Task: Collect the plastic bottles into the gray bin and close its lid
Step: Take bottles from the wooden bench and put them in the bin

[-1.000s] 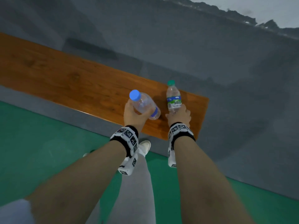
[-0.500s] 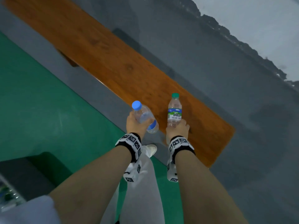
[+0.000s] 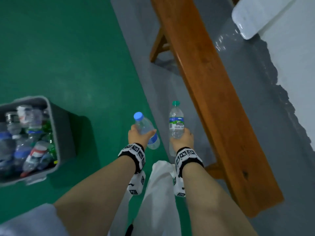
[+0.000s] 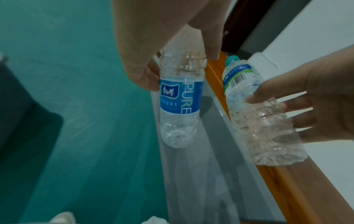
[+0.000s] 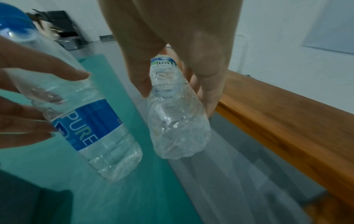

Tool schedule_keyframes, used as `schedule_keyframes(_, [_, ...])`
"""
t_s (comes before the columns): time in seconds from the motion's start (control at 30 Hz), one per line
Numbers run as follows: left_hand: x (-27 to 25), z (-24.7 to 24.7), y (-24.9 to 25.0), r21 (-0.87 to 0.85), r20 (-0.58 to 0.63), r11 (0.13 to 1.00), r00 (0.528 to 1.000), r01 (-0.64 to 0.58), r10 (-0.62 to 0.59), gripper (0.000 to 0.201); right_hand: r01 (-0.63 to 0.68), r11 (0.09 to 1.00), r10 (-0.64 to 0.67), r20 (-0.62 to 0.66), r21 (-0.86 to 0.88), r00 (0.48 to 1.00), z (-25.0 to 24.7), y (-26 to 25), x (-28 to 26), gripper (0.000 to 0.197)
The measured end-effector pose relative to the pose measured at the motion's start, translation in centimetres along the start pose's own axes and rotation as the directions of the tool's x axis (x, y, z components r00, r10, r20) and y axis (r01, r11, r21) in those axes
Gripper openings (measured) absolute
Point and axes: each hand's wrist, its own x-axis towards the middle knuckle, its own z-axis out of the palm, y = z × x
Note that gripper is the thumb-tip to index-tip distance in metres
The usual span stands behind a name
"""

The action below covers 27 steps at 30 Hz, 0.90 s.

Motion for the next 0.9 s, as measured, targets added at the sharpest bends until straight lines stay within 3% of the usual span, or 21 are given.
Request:
schedule_keyframes(0.2, [2.6,-12.8,-0.6,-0.193,-0.140,0.979,0.986,0.064,-0.092,0.082,0.212,0.973,-0.197,0.143,-0.094,0.970,9.6,-9.4,-5.1,0.055])
schedule_keyframes(0.4, [4.0,-24.2,-2.4,-0.303,-0.314,0.945,0.923,0.122,-0.220,0.086,0.380,0.906,-0.318,0.293,-0.186,0.902,19.2,-16.6,-9.8,0.053])
schedule_keyframes(0.57, [5.6,-30.6,-5.2,-0.446,-0.393,0.879,0.846,0.168,-0.361,0.100,0.472,0.846,-0.346,0.417,-0.250,0.841,26.0,-20.1,-11.9,0.054])
schedule_keyframes(0.73, [8.1,-35.2,-5.7,-0.493,-0.408,0.832,0.777,0.255,-0.479,0.088,0.501,0.812,-0.325,0.482,-0.299,0.814,32.0,-23.9,-11.7,0.052])
schedule_keyframes(0.9, [12.4,-39.2,-5.9,-0.499,-0.401,0.808,0.744,0.312,-0.535,0.088,0.507,0.792,-0.285,0.527,-0.340,0.800,38.2,-27.8,-10.5,0.054])
